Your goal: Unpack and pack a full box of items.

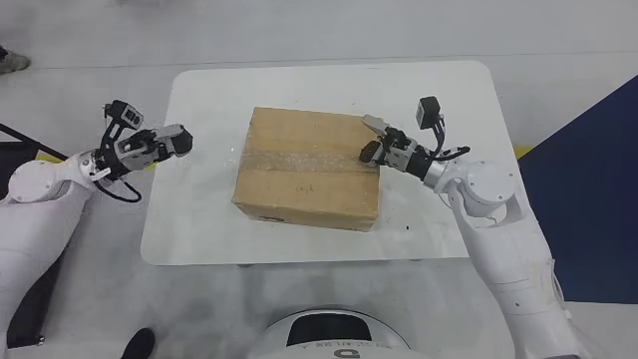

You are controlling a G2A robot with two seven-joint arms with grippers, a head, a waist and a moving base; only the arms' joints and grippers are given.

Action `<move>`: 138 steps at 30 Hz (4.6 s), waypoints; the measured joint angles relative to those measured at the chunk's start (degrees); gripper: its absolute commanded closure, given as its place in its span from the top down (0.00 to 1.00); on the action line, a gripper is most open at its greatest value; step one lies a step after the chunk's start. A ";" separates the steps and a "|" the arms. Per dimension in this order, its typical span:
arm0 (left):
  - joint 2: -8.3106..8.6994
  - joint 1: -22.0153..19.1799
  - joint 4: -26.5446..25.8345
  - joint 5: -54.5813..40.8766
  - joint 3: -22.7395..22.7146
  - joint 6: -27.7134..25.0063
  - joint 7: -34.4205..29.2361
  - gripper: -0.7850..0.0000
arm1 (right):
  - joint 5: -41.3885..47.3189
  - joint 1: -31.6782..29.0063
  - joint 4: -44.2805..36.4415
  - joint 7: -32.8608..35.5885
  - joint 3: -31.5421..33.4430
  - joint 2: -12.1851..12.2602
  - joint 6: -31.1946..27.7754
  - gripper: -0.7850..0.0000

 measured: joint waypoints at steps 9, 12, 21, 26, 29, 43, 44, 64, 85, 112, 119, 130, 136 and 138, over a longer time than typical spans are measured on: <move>-4.47 -7.18 5.50 11.52 8.06 -1.72 -2.06 0.45 | 0.00 0.00 0.00 0.00 0.00 0.00 0.00 1.00; -5.79 -8.50 7.11 10.33 9.53 -3.92 -5.26 0.45 | 0.00 0.00 0.00 0.00 0.00 0.00 0.00 1.00; -8.41 -11.07 10.33 8.60 10.86 -6.04 -7.03 0.26 | 0.00 0.00 0.00 0.00 0.00 0.00 0.00 1.00; -9.30 -11.75 10.83 9.82 11.33 -5.90 -7.17 0.11 | 0.00 0.00 0.00 0.00 0.00 0.00 0.00 1.00; -9.65 -12.14 11.01 10.35 11.12 -6.13 -6.95 0.00 | 0.00 0.00 0.00 0.00 0.00 0.00 0.00 1.00; -9.50 -11.67 10.43 13.79 7.70 -7.62 -5.45 0.00 | 0.00 0.00 0.00 0.00 0.00 0.00 0.00 1.00; -9.57 -11.65 10.63 13.94 7.68 -7.64 -5.42 0.00 | 0.00 0.00 0.00 0.00 0.00 0.00 0.00 1.00; -11.60 -12.72 13.03 20.97 8.15 -7.60 -2.14 0.00 | 0.69 -1.23 -1.10 0.41 0.36 0.25 -1.48 1.00; -12.96 -12.37 13.46 24.08 7.34 -8.20 -1.47 0.00 | 0.18 -3.12 -4.50 1.85 0.17 0.94 0.68 1.00; -14.06 -12.65 14.26 23.66 6.72 -8.27 -3.23 0.00 | -0.68 3.77 -2.38 -0.04 -8.96 0.09 6.45 1.00; -14.06 -12.65 14.26 23.66 6.72 -8.27 -3.23 0.00 | 0.31 7.90 1.08 -2.93 -13.96 -0.94 8.53 1.00; -14.06 -12.65 14.26 23.66 6.72 -8.27 -3.23 0.00 | 1.85 12.87 4.42 -6.22 -20.94 -2.73 9.16 1.00; -14.06 -12.65 14.26 23.66 6.72 -8.27 -3.23 0.00 | 1.83 12.83 4.39 -6.20 -20.89 -2.71 9.18 1.00; -14.06 -12.65 14.26 23.66 6.72 -8.27 -3.23 0.00 | 1.83 12.83 4.39 -6.20 -20.89 -2.71 9.18 1.00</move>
